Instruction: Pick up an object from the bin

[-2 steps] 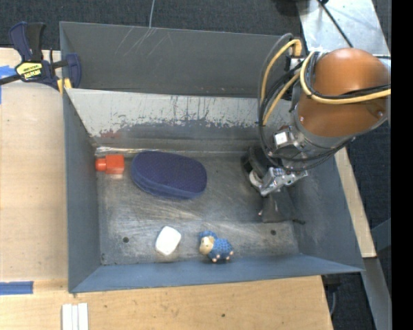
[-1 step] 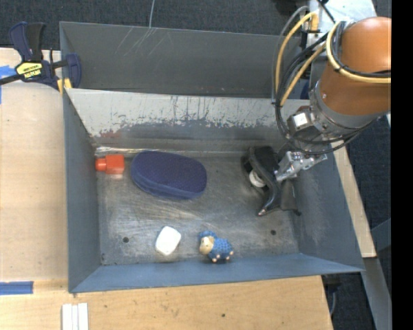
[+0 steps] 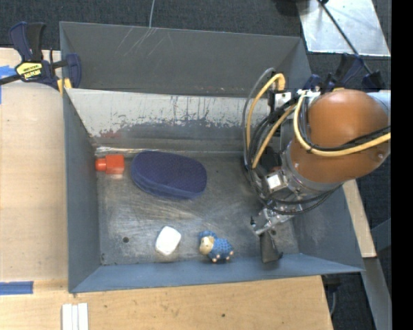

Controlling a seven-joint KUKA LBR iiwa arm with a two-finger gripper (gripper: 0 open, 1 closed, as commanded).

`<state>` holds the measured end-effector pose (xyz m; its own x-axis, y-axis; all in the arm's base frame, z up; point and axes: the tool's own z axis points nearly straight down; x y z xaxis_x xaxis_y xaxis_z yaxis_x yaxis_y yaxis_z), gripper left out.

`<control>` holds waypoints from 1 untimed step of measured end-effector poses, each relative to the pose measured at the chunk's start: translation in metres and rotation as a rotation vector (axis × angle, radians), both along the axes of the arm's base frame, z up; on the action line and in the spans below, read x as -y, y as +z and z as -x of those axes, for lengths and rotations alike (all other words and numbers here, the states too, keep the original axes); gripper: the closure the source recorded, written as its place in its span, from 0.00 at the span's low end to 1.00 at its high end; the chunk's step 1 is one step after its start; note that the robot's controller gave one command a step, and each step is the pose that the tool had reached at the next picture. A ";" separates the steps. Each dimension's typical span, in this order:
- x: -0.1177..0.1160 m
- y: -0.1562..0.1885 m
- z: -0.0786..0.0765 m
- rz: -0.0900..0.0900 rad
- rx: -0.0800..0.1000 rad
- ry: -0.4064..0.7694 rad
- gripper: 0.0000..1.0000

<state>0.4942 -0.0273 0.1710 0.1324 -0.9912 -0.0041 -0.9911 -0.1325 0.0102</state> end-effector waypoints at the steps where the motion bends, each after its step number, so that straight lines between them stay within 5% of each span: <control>1: 0.007 0.091 -0.010 0.003 0.021 0.071 1.00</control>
Offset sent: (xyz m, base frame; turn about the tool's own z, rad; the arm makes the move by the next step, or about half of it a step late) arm 0.0079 -0.0071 0.0863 -0.0727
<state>0.5041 -0.0348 0.2619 0.2020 -0.9794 0.0019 -0.9793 -0.2021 -0.0098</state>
